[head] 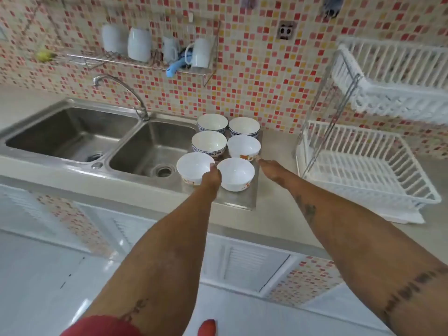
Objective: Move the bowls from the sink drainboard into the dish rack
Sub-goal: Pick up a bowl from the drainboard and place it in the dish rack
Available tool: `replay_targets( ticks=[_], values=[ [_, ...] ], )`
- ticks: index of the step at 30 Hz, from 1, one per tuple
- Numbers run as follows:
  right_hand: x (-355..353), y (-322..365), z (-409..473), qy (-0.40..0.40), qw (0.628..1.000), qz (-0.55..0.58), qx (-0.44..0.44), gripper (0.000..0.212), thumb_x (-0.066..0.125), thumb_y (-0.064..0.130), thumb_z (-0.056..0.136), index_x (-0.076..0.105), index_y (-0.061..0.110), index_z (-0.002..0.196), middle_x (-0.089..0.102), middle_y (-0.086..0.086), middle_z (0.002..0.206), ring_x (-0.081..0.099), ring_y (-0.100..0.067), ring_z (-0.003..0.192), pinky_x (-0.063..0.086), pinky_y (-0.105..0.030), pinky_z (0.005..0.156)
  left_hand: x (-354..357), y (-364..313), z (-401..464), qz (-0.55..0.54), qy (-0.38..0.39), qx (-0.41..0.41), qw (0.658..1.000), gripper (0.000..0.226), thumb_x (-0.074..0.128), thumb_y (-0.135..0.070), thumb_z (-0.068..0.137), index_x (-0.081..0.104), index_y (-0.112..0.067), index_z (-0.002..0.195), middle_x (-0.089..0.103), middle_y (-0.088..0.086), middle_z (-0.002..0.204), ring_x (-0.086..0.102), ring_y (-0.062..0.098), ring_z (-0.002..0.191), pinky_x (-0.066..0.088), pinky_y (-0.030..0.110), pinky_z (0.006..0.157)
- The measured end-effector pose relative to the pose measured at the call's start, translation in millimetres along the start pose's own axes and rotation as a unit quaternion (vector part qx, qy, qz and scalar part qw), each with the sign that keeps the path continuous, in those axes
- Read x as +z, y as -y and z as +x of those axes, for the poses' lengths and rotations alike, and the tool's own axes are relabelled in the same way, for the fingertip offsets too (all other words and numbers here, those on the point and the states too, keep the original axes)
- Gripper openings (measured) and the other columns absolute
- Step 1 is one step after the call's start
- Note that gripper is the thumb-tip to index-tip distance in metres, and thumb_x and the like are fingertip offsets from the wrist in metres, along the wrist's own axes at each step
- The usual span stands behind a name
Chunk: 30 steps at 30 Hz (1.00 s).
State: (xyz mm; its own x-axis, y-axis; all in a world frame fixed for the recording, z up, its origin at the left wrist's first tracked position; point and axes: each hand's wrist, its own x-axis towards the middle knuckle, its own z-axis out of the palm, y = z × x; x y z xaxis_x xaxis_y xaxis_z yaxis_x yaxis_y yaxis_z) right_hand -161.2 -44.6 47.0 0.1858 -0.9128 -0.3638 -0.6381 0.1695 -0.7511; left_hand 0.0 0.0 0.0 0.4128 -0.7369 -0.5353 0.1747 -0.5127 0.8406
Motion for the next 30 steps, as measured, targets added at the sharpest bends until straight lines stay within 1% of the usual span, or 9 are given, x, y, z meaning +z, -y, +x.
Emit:
replay_targets(
  ticks=[4,8,10,12,13,15,18,23,30],
  values=[
    [16,2,42,-0.028,0.996,0.082,0.036,0.059,0.033,0.043,0.101,0.042,0.000,0.141,0.044,-0.017,0.147,0.043,-0.029,0.134,0.034,-0.027,0.097,21,5,32,-0.155,-0.055,-0.047,0.985,0.060,0.029,-0.044,0.103,0.038,-0.002,0.145,0.043,0.015,0.149,0.042,0.035,0.136,0.031,0.041,0.112],
    [27,0,80,-0.034,0.991,0.120,0.056,0.050,0.032,0.040,0.102,0.051,0.009,0.136,0.049,-0.014,0.141,0.047,-0.029,0.129,0.033,-0.025,0.089,32,11,59,-0.194,-0.087,-0.052,0.976,0.055,0.030,-0.037,0.105,0.041,0.001,0.142,0.046,0.019,0.147,0.044,0.035,0.134,0.033,0.040,0.110],
    [30,-3,96,-0.038,0.986,0.146,0.074,0.046,0.038,0.041,0.099,0.058,0.010,0.127,0.056,-0.012,0.133,0.056,-0.027,0.112,0.037,-0.026,0.082,36,16,70,-0.225,-0.069,-0.063,0.970,0.050,0.029,-0.033,0.105,0.042,-0.003,0.142,0.047,0.015,0.146,0.045,0.033,0.133,0.034,0.038,0.110],
    [31,-10,113,-0.046,0.975,0.189,0.109,0.037,0.050,0.040,0.092,0.063,0.010,0.110,0.064,-0.011,0.119,0.060,-0.021,0.087,0.043,-0.026,0.068,41,17,78,-0.244,-0.058,-0.070,0.966,0.045,0.029,-0.031,0.105,0.048,-0.008,0.138,0.052,0.010,0.141,0.049,0.030,0.128,0.038,0.038,0.108],
    [32,-15,124,-0.053,0.966,0.219,0.126,0.032,0.056,0.037,0.087,0.064,0.011,0.105,0.067,-0.012,0.114,0.061,-0.021,0.082,0.044,-0.025,0.063,43,17,82,-0.237,-0.065,-0.079,0.966,0.045,0.029,-0.032,0.104,0.049,-0.010,0.137,0.053,0.008,0.139,0.051,0.029,0.126,0.040,0.039,0.108],
    [35,-15,138,-0.059,0.955,0.254,0.141,0.034,0.062,0.034,0.083,0.066,0.009,0.107,0.068,-0.013,0.110,0.063,-0.027,0.088,0.049,-0.030,0.066,47,19,95,-0.191,-0.077,-0.093,0.974,0.049,0.025,-0.035,0.104,0.046,-0.008,0.139,0.053,0.012,0.140,0.052,0.032,0.126,0.043,0.043,0.108],
    [41,-12,148,-0.063,0.958,0.241,0.142,0.044,0.060,0.033,0.089,0.060,0.003,0.120,0.064,-0.012,0.113,0.061,-0.031,0.104,0.051,-0.042,0.087,53,22,110,-0.142,-0.079,-0.094,0.982,0.056,0.018,-0.038,0.101,0.044,-0.007,0.140,0.052,0.016,0.139,0.053,0.036,0.125,0.047,0.048,0.103],
    [50,-22,157,-0.063,0.951,0.257,0.159,0.039,0.053,0.032,0.094,0.060,0.005,0.121,0.063,-0.014,0.114,0.056,-0.023,0.093,0.047,-0.035,0.082,70,31,127,-0.203,-0.126,-0.089,0.967,0.052,0.026,-0.042,0.101,0.046,-0.013,0.140,0.049,0.010,0.145,0.048,0.033,0.130,0.036,0.047,0.113],
    [51,-23,162,-0.053,0.937,0.297,0.174,0.039,0.054,0.032,0.093,0.059,0.004,0.121,0.060,-0.011,0.105,0.056,-0.025,0.093,0.045,-0.033,0.079,78,21,117,-0.253,-0.159,-0.108,0.948,0.052,0.027,-0.042,0.103,0.045,-0.012,0.142,0.049,0.011,0.145,0.047,0.032,0.131,0.036,0.043,0.113]
  ],
)
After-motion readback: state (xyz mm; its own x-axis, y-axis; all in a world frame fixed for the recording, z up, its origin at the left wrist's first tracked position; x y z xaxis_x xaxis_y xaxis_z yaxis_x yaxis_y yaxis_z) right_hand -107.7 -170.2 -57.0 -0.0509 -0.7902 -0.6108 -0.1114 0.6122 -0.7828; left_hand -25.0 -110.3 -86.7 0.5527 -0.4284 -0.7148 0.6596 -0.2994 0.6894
